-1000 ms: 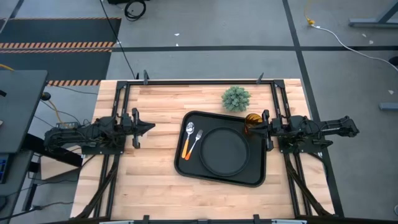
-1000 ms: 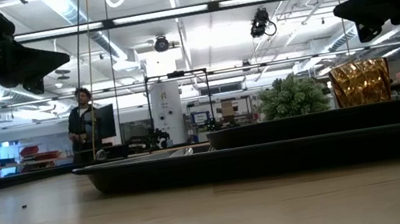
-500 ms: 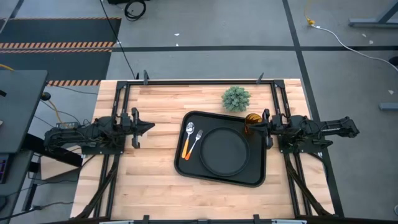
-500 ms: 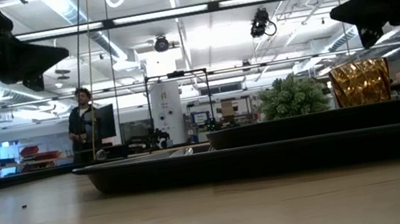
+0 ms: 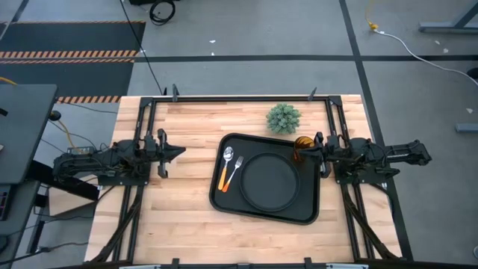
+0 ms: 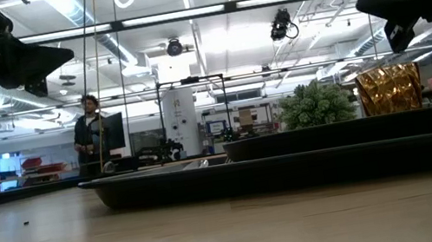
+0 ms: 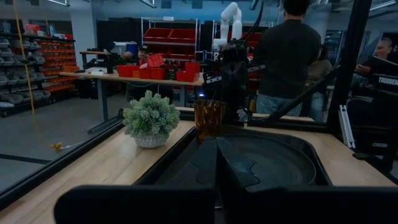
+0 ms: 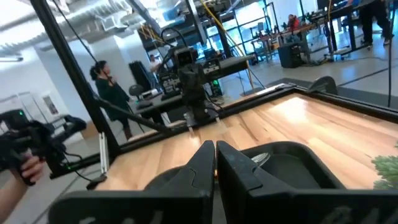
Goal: Pick and place plate/cup/fork/spoon on tray
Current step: Return to Home Position
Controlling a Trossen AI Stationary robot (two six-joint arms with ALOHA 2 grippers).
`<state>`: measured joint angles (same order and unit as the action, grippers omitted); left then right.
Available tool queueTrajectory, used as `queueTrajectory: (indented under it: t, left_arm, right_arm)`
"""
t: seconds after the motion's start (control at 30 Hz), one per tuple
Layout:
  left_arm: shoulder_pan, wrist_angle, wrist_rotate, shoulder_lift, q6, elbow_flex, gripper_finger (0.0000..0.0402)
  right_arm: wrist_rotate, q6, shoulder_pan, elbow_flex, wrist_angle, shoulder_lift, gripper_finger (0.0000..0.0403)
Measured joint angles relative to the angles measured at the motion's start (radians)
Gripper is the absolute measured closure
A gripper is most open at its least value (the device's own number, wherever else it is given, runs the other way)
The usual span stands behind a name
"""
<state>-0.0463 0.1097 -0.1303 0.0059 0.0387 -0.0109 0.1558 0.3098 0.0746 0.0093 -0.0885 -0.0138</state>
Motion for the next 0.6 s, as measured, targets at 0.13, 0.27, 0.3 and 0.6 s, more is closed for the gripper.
queueTrajectory:
  t: [0.13, 0.27, 0.3, 0.6]
  left_arm:
    - [0.000, -0.001, 0.000, 0.000, 0.000, 0.000, 0.0395]
    - [-0.001, -0.002, 0.000, 0.000, -0.028, 0.000, 0.0395]
    - [-0.001, -0.002, 0.000, 0.000, -0.046, 0.000, 0.0395]
    - [-0.001, -0.002, 0.000, 0.000, 0.023, 0.000, 0.0395]
  right_arm:
    - [0.000, 0.005, 0.000, 0.000, -0.014, 0.000, 0.0380]
    - [0.000, 0.004, 0.000, 0.000, -0.016, 0.000, 0.0380]
    - [0.000, 0.004, 0.000, 0.000, -0.016, 0.000, 0.0380]
    - [0.034, 0.002, 0.000, 0.000, -0.037, 0.000, 0.0380]
